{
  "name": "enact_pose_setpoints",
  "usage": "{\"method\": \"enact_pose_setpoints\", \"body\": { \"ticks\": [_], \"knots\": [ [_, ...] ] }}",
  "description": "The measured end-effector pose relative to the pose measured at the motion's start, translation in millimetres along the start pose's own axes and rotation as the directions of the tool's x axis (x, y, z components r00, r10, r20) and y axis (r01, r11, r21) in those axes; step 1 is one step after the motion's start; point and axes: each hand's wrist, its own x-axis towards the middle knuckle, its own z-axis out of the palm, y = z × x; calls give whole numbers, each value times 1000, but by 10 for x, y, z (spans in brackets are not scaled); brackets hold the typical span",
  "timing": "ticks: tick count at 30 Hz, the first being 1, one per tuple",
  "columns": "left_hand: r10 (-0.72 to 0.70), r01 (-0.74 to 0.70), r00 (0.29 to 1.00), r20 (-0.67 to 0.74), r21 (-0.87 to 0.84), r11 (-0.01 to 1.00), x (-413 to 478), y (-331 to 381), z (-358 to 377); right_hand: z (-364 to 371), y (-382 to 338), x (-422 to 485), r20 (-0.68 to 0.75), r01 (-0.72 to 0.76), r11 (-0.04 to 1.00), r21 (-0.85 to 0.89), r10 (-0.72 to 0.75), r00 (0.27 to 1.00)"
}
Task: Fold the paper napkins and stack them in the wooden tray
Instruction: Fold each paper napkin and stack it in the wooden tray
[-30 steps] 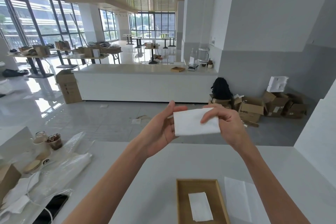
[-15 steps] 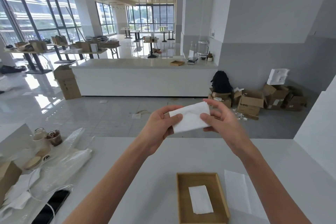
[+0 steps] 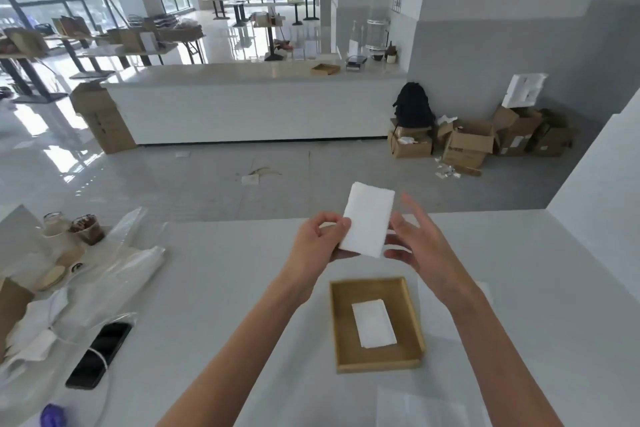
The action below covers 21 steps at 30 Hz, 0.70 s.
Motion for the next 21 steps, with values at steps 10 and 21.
{"method": "enact_pose_setpoints", "body": {
  "ticks": [10,21],
  "knots": [
    [-196,207,978,-75,191,959,357,-1338,127,-205,1279,160,-109,-104,958,-266,77,991],
    [-472,527,850,-236,377,762,757,-3106,309,-520,3078,470,-148,-426,753,-501,411,900]
  ]
}}
